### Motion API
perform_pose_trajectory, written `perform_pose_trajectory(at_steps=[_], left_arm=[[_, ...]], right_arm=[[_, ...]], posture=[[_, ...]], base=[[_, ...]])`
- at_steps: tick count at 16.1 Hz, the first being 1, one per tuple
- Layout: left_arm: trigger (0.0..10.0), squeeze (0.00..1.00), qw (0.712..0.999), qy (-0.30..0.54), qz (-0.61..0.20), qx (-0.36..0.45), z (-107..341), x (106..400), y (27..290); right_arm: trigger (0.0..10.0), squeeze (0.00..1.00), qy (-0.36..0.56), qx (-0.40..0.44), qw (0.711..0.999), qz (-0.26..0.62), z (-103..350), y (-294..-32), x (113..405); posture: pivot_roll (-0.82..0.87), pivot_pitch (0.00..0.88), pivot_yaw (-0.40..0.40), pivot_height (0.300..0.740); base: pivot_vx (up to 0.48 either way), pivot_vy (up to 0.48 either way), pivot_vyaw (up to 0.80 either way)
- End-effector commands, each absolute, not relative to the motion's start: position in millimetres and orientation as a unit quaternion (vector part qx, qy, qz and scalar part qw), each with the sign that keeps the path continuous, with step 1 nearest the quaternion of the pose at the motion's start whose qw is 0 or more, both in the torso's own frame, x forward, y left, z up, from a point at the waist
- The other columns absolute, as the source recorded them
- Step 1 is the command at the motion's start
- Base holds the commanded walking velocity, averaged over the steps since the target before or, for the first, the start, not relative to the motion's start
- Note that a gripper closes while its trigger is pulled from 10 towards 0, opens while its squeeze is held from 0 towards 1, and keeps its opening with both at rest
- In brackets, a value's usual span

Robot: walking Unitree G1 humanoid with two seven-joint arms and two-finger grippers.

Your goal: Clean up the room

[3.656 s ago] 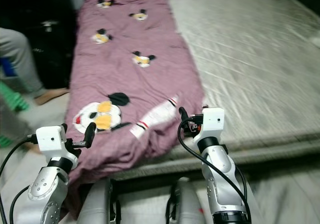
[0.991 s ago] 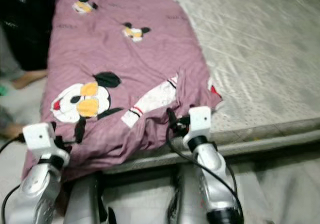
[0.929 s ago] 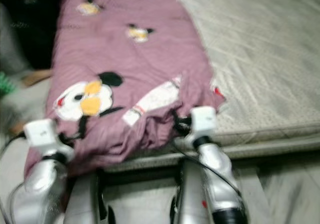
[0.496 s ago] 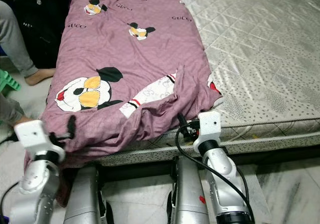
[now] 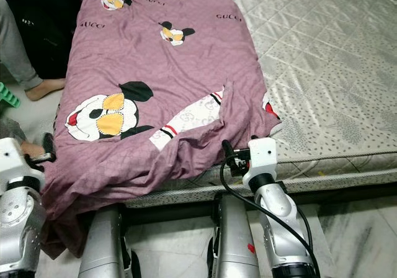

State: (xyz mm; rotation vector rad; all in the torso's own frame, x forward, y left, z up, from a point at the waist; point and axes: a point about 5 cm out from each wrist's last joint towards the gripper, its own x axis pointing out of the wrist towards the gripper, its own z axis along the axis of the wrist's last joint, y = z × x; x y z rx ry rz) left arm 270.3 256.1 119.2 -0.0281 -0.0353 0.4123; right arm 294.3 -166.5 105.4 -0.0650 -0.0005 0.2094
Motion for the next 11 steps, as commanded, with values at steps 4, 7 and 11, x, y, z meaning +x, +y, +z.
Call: perform_pose_trajectory(at_steps=[4,7,11], left_arm=[[10.0,0.0,0.995,-0.004,0.098,-0.023,113.7,278.0,223.9],[10.0,0.0,0.997,-0.004,0.067,-0.027,109.9,265.2,201.5],[10.0,0.0,0.994,0.095,-0.05,-0.006,76.3,235.1,162.4]], right_arm=[[10.0,0.0,-0.007,-0.032,0.996,0.079,111.8,-178.0,304.2],[10.0,0.0,-0.03,-0.029,0.996,0.081,127.0,-171.8,322.2],[10.0,0.0,-0.032,-0.011,0.993,0.117,144.3,-148.9,353.2]], posture=[[0.05,0.229,0.001,0.528],[0.05,0.237,0.002,0.528],[0.1,0.235,-0.022,0.528]], base=[[0.0,0.0,0.0],[0.0,0.0,0.0],[0.0,0.0,0.0]])
